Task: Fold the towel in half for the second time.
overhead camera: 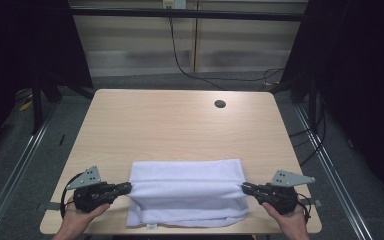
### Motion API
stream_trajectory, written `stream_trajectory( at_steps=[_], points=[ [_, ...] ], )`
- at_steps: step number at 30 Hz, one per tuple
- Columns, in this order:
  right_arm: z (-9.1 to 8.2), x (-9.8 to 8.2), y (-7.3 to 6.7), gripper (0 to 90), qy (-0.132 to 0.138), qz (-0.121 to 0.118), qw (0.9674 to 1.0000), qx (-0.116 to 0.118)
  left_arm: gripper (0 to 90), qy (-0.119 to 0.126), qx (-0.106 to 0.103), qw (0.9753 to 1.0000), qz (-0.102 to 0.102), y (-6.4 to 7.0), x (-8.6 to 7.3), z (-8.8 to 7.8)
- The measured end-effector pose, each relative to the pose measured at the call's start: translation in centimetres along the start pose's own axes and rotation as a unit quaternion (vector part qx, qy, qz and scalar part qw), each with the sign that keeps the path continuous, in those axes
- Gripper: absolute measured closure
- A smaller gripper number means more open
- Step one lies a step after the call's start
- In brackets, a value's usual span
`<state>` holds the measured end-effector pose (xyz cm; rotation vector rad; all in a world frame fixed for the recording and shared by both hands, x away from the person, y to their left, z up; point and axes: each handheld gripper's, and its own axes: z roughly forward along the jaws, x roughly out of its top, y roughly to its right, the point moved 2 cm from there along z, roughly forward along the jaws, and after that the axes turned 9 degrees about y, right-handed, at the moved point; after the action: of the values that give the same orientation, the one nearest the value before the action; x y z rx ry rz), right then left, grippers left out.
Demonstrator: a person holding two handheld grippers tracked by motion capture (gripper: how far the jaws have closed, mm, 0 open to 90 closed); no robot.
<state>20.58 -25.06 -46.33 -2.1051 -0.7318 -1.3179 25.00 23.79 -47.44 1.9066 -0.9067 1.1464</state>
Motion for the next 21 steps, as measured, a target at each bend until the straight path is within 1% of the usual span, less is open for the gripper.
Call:
stream_trajectory(
  at_steps=[1, 2, 3, 4, 5, 6, 7, 8, 10, 12, 13, 14, 15, 16, 17, 18, 19, 20, 21],
  points=[
    [-0.1, -0.4, -0.3, 83.2, -0.005, -0.001, 1.0000, 0.001, 84.3, -0.008, -0.001, 1.0000, 0.004, 0.2, -0.3, 0.0],
    [-0.2, -0.6, -0.4, 82.4, -0.009, -0.002, 1.0000, 0.000, 84.2, -0.010, -0.002, 1.0000, 0.001, 0.4, -0.7, -0.1],
    [-0.4, -1.0, -0.7, 82.3, -0.014, 0.001, 0.9999, 0.000, 84.1, -0.013, -0.007, 0.9999, -0.003, 0.6, -1.0, -0.2],
    [-0.5, -1.3, -1.0, 81.8, -0.022, -0.002, 0.9997, 0.002, 83.4, -0.019, -0.013, 0.9997, -0.004, 0.9, -1.3, -0.3],
    [-0.7, -1.6, -1.2, 79.9, -0.028, -0.004, 0.9996, -0.001, 81.1, -0.026, -0.011, 0.9996, -0.004, 1.0, -1.5, -0.4],
    [-0.9, -1.9, -1.4, 79.4, -0.029, 0.001, 0.9996, 0.001, 78.9, -0.025, -0.014, 0.9996, -0.007, 1.1, -1.7, -0.6],
    [-1.2, -2.2, -1.7, 79.2, -0.032, 0.001, 0.9995, 0.005, 79.6, -0.024, -0.020, 0.9995, -0.009, 1.2, -1.8, -0.9],
    [-1.4, -2.5, -1.9, 77.3, -0.034, 0.002, 0.9994, 0.006, 78.8, -0.021, -0.019, 0.9995, -0.013, 1.2, -1.8, -1.2],
    [-1.9, -3.0, -2.2, 72.6, -0.034, 0.011, 0.9994, 0.006, 74.1, -0.009, -0.030, 0.9991, -0.027, 1.2, -1.8, -1.8],
    [-2.4, -3.3, -2.2, 66.1, -0.030, 0.019, 0.9994, 0.001, 71.0, -0.004, -0.018, 0.9995, -0.024, 1.0, -1.7, -2.1],
    [-2.7, -3.2, -2.1, 63.2, -0.024, 0.021, 0.9995, -0.006, 66.8, 0.004, -0.017, 0.9992, -0.035, 0.8, -1.5, -2.0],
    [-2.9, -3.0, -2.0, 62.6, -0.015, 0.025, 0.9995, -0.012, 61.8, 0.006, -0.008, 0.9993, -0.036, 0.6, -1.3, -2.0],
    [-3.1, -2.8, -1.8, 61.3, -0.009, 0.030, 0.9994, -0.016, 58.3, 0.006, 0.002, 0.9995, -0.031, 0.3, -0.9, -1.8],
    [-3.1, -2.5, -1.5, 58.8, -0.003, 0.029, 0.9993, -0.022, 55.9, 0.007, 0.006, 0.9995, -0.029, 0.0, -0.4, -1.6],
    [-3.0, -2.1, -1.2, 57.0, 0.001, 0.029, 0.9992, -0.028, 53.9, 0.011, 0.012, 0.9996, -0.025, -0.5, 0.2, -1.4],
    [-2.9, -1.7, -0.8, 55.2, 0.005, 0.033, 0.9989, -0.033, 50.8, 0.012, 0.022, 0.9994, -0.024, -1.1, 0.7, -1.1],
    [-2.7, -1.4, -0.4, 51.0, 0.009, 0.037, 0.9984, -0.042, 47.5, 0.013, 0.033, 0.9990, -0.029, -2.0, 1.2, -0.9],
    [-2.4, -1.0, 0.2, 48.2, 0.015, 0.042, 0.9976, -0.053, 45.6, 0.020, 0.049, 0.9979, -0.037, -2.9, 1.7, -0.8],
    [-2.2, -0.7, 0.9, 47.6, 0.022, 0.051, 0.9965, -0.062, 43.6, 0.022, 0.062, 0.9970, -0.042, -3.8, 2.0, -0.7]
  ],
)
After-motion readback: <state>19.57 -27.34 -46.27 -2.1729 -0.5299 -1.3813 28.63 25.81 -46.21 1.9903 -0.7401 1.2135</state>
